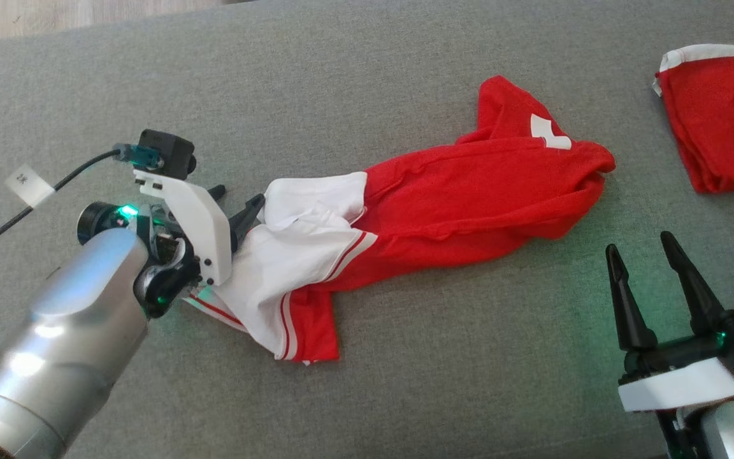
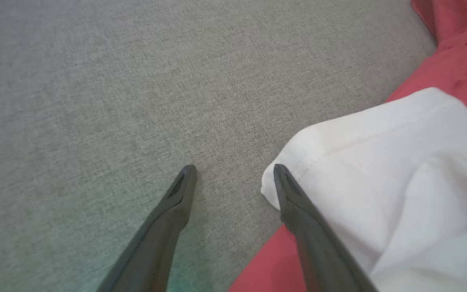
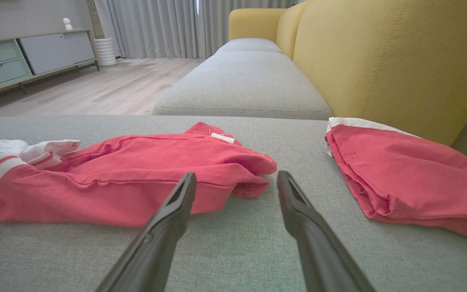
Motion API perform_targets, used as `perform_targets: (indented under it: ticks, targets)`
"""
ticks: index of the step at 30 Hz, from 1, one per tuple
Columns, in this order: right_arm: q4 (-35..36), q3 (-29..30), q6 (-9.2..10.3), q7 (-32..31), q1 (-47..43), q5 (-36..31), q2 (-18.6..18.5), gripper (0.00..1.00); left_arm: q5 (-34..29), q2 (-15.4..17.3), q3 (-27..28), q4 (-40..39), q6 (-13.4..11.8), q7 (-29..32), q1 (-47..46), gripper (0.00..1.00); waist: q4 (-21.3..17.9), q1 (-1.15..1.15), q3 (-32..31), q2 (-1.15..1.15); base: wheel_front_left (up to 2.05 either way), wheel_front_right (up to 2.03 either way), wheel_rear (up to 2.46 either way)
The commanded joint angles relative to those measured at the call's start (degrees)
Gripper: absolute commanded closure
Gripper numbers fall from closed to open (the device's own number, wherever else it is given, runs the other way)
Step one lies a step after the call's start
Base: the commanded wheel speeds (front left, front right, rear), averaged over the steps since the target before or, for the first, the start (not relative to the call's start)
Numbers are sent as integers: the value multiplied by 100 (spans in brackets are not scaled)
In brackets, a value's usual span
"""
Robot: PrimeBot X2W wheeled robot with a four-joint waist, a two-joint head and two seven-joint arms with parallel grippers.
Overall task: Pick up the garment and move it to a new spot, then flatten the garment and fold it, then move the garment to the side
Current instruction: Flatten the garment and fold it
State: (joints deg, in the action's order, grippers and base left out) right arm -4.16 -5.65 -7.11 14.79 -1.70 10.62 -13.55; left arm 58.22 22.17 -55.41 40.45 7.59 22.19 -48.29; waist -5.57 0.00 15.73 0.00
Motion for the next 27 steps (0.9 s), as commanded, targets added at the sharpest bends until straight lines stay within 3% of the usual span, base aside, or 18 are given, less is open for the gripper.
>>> perform_targets:
  ticks: [1,12,15,19,23,24,27]
  targets:
    - [160,-80,-37,21,105,23,-152,0,89,135,152,-108,-10,28,-287,0,1,0,3,0,0,0,0]
    - [177,-44,-37,21,101,28,-128,0,240,267,-156,-580,-10,103,-200,0,36,0,55,0,0,0,0]
    - [196,-34,-37,21,123,44,-119,0,-110,275,-359,-739,-16,-236,-172,0,26,0,111,0,0,0,0]
    - [226,6,-37,21,127,58,-108,0,-868,224,-757,-726,-251,-754,-94,4,18,0,170,0,0,0,0]
    - [214,40,-37,21,136,66,-119,0,-1275,87,-947,-569,-492,-1197,-6,74,21,0,161,0,0,0,0]
    - [209,54,-37,21,137,65,-122,0,-1297,44,-943,-523,-528,-1298,14,100,29,0,150,0,0,0,0]
    - [204,76,-37,21,125,45,-130,0,-1321,-45,-968,-374,-508,-1439,39,100,61,0,94,0,0,0,0]
